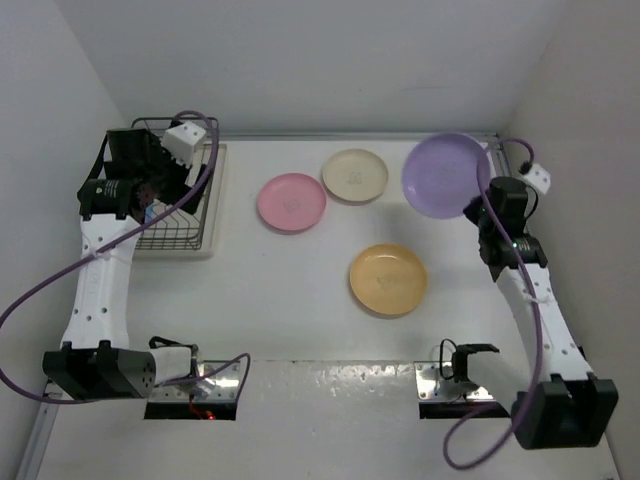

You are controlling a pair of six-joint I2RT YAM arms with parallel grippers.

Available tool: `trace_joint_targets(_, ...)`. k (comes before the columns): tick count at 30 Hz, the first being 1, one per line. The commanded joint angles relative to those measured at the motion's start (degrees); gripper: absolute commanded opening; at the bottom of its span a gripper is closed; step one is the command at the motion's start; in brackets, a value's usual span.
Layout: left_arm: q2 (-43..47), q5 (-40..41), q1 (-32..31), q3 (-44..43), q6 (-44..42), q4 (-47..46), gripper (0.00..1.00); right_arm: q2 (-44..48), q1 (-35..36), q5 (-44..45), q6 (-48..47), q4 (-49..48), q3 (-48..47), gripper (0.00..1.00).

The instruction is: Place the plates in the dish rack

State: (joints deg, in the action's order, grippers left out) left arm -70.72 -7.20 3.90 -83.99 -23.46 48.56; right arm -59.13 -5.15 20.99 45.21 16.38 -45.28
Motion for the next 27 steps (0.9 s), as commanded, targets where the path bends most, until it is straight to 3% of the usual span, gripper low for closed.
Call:
trace_joint_targets(1, 3.12, -16.42, -1.09, -3.11, -5.0, 7.42, 1.0, 2.27, 13.42, -2.34, -11.89, -2.78, -7.54, 0.0)
trace_joint_targets(3, 3.65, -21.96, -1.61, -3.11, -6.41, 10.14, 1.0, 0.43, 19.09, -3.06, -13.12, -0.57, -8.69, 0.0)
trace_joint_targets(4, 3.66, -25.11, -1.62, -3.64, -7.72, 10.94, 1.0, -1.14, 27.91, -3.5, -13.22, -0.21, -8.34, 0.0)
trace_joint_targets(7, 4.27, -29.61, -1.62, -3.64, -9.92, 13.58, 1.0, -4.48, 41.57, -4.56, -12.78, -5.45, -6.76, 0.0)
trace_joint_targets(11, 4.27, -39.79, -2.93, -3.12, -18.71, 21.57, 1.0, -10.73, 54.69, -6.57, -14.71, -10.92, -8.67, 0.0)
trace_joint_targets(13, 4.27, -40.43, -3.46, -2.24, -20.47, 23.59, 0.99, -15.01, 59.52, -8.15, -17.85, -12.94, -10.26, 0.0)
trace_joint_targets(18, 4.1, -32.54, -7.23, 3.73, -21.1, 26.06, 0.9, -21.45, 64.29, -7.46, -21.04, -13.83, -17.39, 0.0)
trace_joint_targets(22, 3.39, -27.26, -9.26, 6.11, -19.95, 26.06, 0.64, -24.09, 65.35, -8.16, -20.95, -15.24, -19.41, 0.0)
trace_joint_targets(24, 4.35, -25.42, -9.26, 8.3, -18.21, 23.18, 0.6, -24.27, 65.88, -7.81, -21.04, -15.68, -20.02, 0.0)
trace_joint_targets(27, 7.34, -22.34, -9.26, 10.15, -15.21, 18.08, 0.41, -24.19, 66.67, -7.2, -21.04, -15.86, -19.59, 0.0)
